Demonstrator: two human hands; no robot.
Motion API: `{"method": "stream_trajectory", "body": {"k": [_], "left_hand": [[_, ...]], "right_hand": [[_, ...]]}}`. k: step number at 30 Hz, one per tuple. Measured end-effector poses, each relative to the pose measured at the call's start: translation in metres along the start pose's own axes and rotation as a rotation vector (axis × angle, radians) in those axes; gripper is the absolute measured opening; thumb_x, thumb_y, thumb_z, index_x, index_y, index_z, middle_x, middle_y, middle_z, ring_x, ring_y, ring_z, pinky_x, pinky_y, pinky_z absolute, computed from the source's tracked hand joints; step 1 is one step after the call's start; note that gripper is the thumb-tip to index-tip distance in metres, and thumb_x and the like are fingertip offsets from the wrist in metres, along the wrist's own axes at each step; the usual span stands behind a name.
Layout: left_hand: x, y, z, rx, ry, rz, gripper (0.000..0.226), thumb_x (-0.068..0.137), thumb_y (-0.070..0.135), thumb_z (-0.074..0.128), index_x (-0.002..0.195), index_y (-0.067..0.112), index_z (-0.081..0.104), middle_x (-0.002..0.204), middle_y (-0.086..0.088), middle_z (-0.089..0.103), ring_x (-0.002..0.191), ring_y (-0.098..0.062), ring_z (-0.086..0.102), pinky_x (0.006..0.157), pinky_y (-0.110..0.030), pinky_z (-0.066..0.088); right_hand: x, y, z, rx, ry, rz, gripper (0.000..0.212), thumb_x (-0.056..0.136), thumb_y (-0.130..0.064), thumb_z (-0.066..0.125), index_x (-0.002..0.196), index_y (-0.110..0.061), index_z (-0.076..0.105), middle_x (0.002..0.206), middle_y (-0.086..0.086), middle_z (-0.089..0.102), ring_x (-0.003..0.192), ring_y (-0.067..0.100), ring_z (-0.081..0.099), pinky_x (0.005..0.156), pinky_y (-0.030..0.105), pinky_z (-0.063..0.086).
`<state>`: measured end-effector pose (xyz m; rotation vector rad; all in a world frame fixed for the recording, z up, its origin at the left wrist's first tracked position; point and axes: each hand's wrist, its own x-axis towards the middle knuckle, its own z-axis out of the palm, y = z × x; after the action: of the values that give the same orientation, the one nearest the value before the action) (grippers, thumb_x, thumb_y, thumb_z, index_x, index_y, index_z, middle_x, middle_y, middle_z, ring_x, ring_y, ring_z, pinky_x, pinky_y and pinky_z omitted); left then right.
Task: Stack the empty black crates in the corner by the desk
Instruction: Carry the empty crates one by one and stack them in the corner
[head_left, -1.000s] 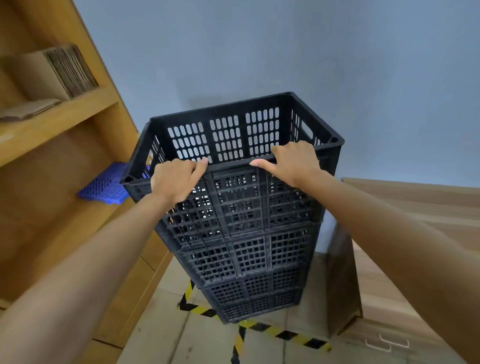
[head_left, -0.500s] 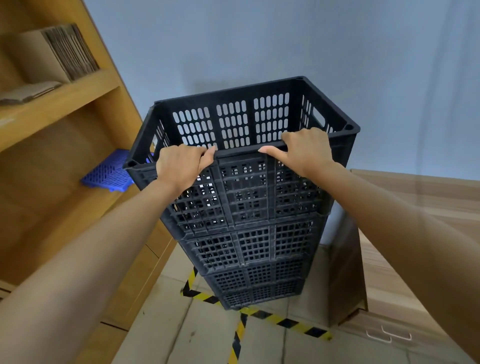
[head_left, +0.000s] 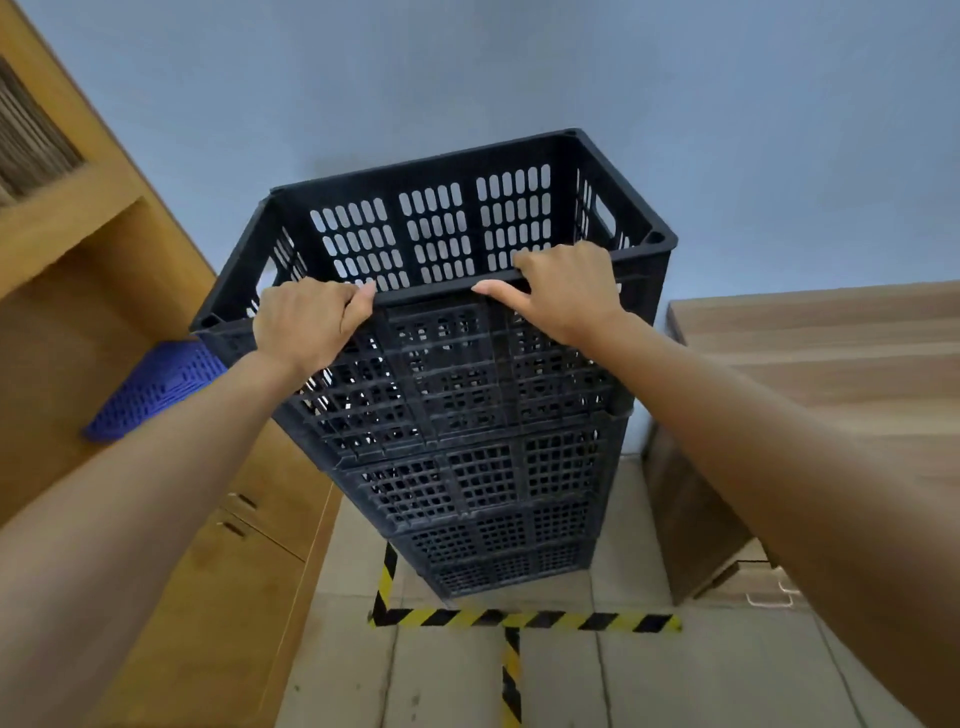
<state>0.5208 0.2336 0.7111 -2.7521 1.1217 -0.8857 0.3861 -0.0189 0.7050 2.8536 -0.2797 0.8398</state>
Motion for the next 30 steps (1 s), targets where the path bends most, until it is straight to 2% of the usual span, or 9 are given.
{"method": "stream_trajectory", "body": {"k": [4,7,11,15,21,25,30], "left_hand": [[0.012,-0.032,0.019,-0.039,0.074,0.063,0.059,0.098,0.056,0.009,0.05,0.026,0.023,0.04,0.003,0.029,0.038,-0.024,0.04,0.05,-0.031,0.036],[0.021,-0.053,0.031,-0.062,0.073,0.063,0.057,0.097,0.056,0.01,0.052,0.025,0.026,0.043,0.002,0.03,0.043,-0.027,0.042,0.058,-0.036,0.038],[0.03,-0.074,0.046,-0.069,0.099,0.068,0.055,0.097,0.055,0.012,0.057,0.024,0.036,0.045,0.001,0.029,0.047,-0.026,0.039,0.059,-0.038,0.036],[0.041,-0.089,0.057,-0.086,0.125,0.077,0.058,0.099,0.053,0.015,0.058,0.021,0.04,0.044,0.003,0.024,0.043,-0.023,0.035,0.056,-0.034,0.033],[0.046,-0.095,0.063,-0.143,0.172,0.091,0.057,0.101,0.049,0.019,0.055,0.021,0.038,0.042,0.004,0.024,0.039,-0.018,0.024,0.052,-0.028,0.022],[0.044,-0.097,0.064,-0.153,0.162,0.133,0.058,0.101,0.052,0.02,0.057,0.021,0.041,0.043,0.005,0.029,0.04,-0.016,0.028,0.048,-0.022,0.014],[0.04,-0.097,0.062,-0.199,0.143,0.186,0.046,0.097,0.061,0.027,0.065,0.03,0.037,0.044,0.006,0.033,0.045,-0.02,0.038,0.049,-0.022,0.017]], "right_hand": [[0.01,-0.024,0.008,-0.026,0.027,0.043,0.069,0.087,-0.077,0.018,0.06,-0.018,0.042,0.043,-0.007,0.03,0.038,0.014,0.031,0.046,0.026,0.024],[0.014,-0.041,0.013,-0.056,0.039,0.042,0.064,0.088,-0.074,0.023,0.069,-0.017,0.044,0.047,-0.007,0.033,0.042,0.015,0.035,0.053,0.028,0.029],[0.017,-0.058,0.021,-0.067,0.051,0.034,0.061,0.086,-0.075,0.034,0.087,-0.016,0.051,0.066,-0.003,0.051,0.057,0.019,0.048,0.062,0.033,0.035],[0.021,-0.069,0.026,-0.086,0.07,0.009,0.071,0.077,-0.077,0.048,0.109,-0.015,0.055,0.088,-0.001,0.064,0.079,0.022,0.061,0.071,0.036,0.041],[0.031,-0.071,0.032,-0.075,0.079,-0.027,0.062,0.076,-0.063,0.066,0.113,-0.014,0.055,0.091,0.0,0.065,0.08,0.023,0.062,0.069,0.034,0.04],[0.031,-0.067,0.033,-0.071,0.1,-0.066,0.062,0.075,-0.065,0.065,0.109,-0.014,0.056,0.089,-0.001,0.065,0.077,0.021,0.061,0.066,0.03,0.036],[0.031,-0.064,0.031,-0.066,0.092,-0.081,0.059,0.076,-0.068,0.061,0.103,-0.015,0.055,0.086,-0.002,0.064,0.074,0.019,0.059,0.064,0.027,0.029]]}}
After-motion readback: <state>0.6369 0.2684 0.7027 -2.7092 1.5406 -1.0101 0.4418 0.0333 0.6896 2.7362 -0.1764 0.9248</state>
